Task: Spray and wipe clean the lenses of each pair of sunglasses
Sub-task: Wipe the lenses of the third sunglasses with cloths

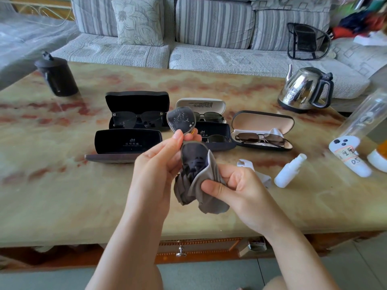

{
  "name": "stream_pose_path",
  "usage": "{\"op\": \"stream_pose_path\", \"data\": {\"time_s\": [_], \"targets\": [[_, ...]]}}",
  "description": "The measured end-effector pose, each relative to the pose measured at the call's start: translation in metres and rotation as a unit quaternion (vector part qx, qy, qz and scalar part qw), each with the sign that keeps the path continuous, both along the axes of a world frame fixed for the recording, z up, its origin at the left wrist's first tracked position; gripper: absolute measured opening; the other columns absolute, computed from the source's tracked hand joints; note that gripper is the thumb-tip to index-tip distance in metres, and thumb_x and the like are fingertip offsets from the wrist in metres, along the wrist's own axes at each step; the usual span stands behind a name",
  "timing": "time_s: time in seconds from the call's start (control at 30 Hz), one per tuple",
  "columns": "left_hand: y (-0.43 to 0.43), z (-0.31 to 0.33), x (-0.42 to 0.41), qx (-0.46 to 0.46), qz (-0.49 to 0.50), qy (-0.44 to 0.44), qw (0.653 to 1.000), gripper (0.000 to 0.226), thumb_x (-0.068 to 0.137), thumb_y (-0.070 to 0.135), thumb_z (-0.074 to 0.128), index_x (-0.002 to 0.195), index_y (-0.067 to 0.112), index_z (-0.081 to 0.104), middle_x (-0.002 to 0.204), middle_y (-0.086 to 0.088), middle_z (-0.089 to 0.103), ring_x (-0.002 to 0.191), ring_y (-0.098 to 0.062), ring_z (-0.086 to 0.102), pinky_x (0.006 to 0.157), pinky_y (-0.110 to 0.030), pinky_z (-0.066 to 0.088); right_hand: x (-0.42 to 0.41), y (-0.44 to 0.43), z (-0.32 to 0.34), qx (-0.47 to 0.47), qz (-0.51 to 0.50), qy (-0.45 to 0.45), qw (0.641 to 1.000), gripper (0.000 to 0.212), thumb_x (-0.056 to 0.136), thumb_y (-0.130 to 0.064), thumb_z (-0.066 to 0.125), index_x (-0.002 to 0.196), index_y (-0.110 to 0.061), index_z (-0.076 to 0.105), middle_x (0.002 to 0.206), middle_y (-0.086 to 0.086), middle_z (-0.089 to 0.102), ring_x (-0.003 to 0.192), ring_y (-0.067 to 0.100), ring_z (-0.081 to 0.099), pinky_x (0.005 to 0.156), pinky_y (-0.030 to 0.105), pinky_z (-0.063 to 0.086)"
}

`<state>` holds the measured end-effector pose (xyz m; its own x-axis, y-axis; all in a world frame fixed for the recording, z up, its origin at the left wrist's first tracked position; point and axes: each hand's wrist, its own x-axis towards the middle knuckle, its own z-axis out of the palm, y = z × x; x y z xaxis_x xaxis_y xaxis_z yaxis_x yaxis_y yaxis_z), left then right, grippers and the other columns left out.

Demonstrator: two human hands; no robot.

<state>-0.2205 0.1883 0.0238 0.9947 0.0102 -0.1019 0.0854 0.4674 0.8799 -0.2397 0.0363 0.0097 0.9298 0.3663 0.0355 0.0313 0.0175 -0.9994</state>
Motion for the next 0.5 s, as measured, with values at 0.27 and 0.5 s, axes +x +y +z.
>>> {"op": "stream_pose_path", "data": {"time_s": [0.27, 0.5], "targets": [[-0.004, -0.001, -0.006, 0.085, -0.013, -0.029, 0.996, 0.03, 0.079, 0.034, 0.061, 0.088, 0.009, 0.076, 0.094, -0.002, 0.077, 0.091, -0.016, 0.072, 0.081, -0.03, 0.055, 0.002, 0.004, 0.0, 0.004, -0.054, -0.017, 0.998, 0.011, 0.08, -0.024, 0.07, 0.084, -0.016, 0.076, 0.08, 0.004, 0.074, 0.075, 0.013, 0.067, 0.066, 0.022, 0.051], [-0.012, -0.003, -0.013, 0.124, -0.004, -0.029, 0.992, 0.03, 0.074, 0.038, 0.065, 0.077, 0.01, 0.076, 0.069, -0.009, 0.072, 0.061, -0.014, 0.063, 0.053, -0.019, 0.047, 0.005, 0.013, 0.004, 0.007, -0.15, -0.011, 0.989, 0.034, 0.087, -0.047, 0.061, 0.081, -0.017, 0.077, 0.081, 0.011, 0.074, 0.073, 0.012, 0.066, 0.063, 0.022, 0.05]]}}
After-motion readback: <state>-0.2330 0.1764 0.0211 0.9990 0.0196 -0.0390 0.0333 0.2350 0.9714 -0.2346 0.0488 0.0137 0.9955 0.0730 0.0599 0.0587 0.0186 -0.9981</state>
